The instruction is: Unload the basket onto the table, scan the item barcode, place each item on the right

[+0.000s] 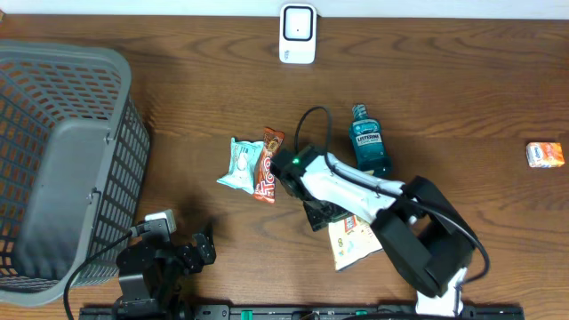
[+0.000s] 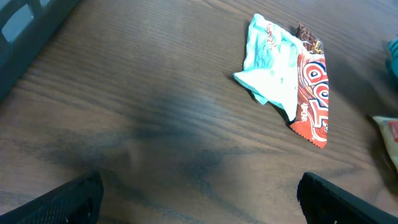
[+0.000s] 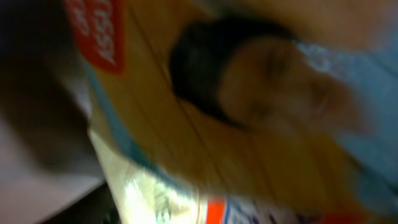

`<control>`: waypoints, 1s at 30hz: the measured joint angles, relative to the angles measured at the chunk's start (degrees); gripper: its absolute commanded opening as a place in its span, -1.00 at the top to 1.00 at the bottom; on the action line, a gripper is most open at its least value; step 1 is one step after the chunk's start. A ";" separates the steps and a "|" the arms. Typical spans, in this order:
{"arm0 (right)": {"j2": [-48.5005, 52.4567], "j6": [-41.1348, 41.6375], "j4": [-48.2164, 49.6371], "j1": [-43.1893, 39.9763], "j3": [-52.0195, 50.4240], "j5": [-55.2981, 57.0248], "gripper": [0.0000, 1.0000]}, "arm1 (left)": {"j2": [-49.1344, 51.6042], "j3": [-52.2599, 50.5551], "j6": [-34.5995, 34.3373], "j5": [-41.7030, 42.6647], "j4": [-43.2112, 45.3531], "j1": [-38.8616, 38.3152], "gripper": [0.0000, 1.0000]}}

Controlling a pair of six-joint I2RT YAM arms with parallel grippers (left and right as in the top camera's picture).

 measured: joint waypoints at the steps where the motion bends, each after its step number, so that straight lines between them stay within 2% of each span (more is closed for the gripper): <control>1: -1.07 -1.57 2.01 -0.15 -1.31 -0.28 -0.26 | 0.00 0.02 0.00 -0.02 -0.02 0.00 -0.96; 2: -2.05 -3.06 3.87 -0.39 -2.58 -0.85 0.03 | 0.00 0.02 0.00 -0.02 -0.02 0.00 -0.96; 4: -3.39 -5.35 6.62 -0.63 -4.33 -1.99 0.76 | 0.00 0.02 0.00 -0.02 -0.02 0.00 -0.96; 6: -3.93 -6.78 7.89 -0.70 -5.25 -1.99 0.96 | 0.00 0.02 0.00 -0.02 -0.02 0.00 -0.96; 10: -4.81 -8.76 7.91 -1.95 -5.35 -3.89 0.98 | 0.00 0.02 0.00 -0.02 -0.02 0.00 -0.96; 13: -4.57 -14.38 7.10 -5.20 -3.72 -10.93 0.98 | 0.00 0.02 0.00 -0.02 -0.02 0.00 -0.96; 15: -3.76 -21.05 6.16 -8.61 -1.01 -21.97 0.98 | 0.00 0.02 0.00 -0.02 -0.04 0.00 -0.96; 18: -0.85 -35.30 1.75 -13.38 4.09 -45.35 0.98 | 0.00 0.02 0.00 -0.02 -0.04 0.00 -0.95; 21: 0.48 -44.85 -1.66 -16.94 5.88 -62.27 0.97 | 0.00 0.02 0.00 -0.02 -0.04 0.00 -0.96; 26: 0.48 -50.56 -2.51 -22.45 7.13 -84.98 0.97 | 0.00 0.02 0.00 -0.02 -0.04 0.00 -0.96; 30: 0.48 -54.88 -1.03 -23.21 7.21 -93.72 0.98 | 0.00 0.02 0.00 -0.02 -0.02 0.00 -0.96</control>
